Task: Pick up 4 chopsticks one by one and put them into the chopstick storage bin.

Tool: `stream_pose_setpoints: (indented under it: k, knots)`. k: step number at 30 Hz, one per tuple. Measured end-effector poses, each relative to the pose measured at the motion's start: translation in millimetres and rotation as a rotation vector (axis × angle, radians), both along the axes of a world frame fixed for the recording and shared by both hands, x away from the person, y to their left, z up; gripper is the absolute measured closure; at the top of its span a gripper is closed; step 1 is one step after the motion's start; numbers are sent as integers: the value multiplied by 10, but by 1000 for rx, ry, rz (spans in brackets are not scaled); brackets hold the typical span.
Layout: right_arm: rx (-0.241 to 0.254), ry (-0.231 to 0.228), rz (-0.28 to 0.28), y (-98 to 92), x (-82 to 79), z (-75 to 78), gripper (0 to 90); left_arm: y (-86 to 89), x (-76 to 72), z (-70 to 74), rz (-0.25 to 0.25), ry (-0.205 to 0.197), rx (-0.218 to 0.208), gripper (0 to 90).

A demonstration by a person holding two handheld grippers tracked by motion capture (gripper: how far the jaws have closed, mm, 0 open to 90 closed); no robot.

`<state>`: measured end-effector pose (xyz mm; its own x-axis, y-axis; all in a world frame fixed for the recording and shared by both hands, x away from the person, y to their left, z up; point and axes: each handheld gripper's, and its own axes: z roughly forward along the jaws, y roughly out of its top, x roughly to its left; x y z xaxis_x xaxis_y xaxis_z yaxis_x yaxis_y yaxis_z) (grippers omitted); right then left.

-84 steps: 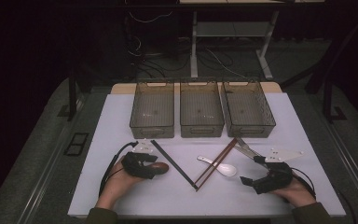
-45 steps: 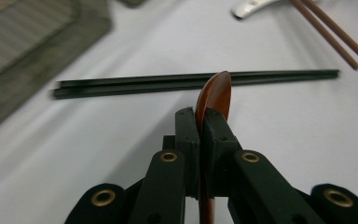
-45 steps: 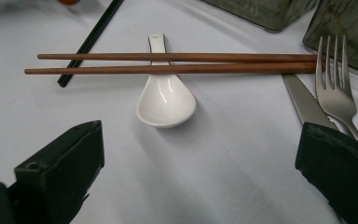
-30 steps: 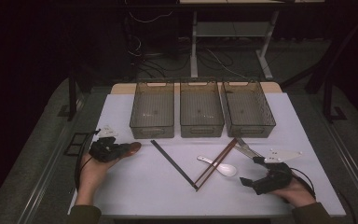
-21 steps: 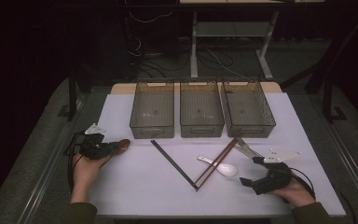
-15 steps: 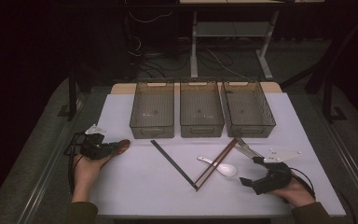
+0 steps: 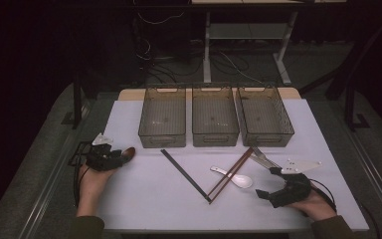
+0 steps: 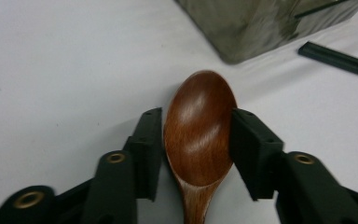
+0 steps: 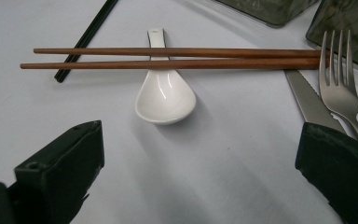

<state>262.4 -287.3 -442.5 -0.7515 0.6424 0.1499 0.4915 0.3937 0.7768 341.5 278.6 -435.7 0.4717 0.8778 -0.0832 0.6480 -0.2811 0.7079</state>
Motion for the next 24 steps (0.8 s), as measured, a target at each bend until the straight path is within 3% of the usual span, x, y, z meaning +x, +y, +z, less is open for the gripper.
stream_pose_setpoints:
  k: [7,12,17,24]
  knots:
    - [-2,-3,0,-6,-2,3,9,-36,-44,65,1,-38,-17,391]
    - [-4,-3,1,-4,-4,5,9,-111,-105,151,-26,-71,-32,324]
    - [-4,-5,1,-7,-8,8,9,-198,-122,176,-63,-68,-82,296]
    - [-2,-4,2,-3,-4,7,9,-432,-137,240,-139,-65,-107,295]
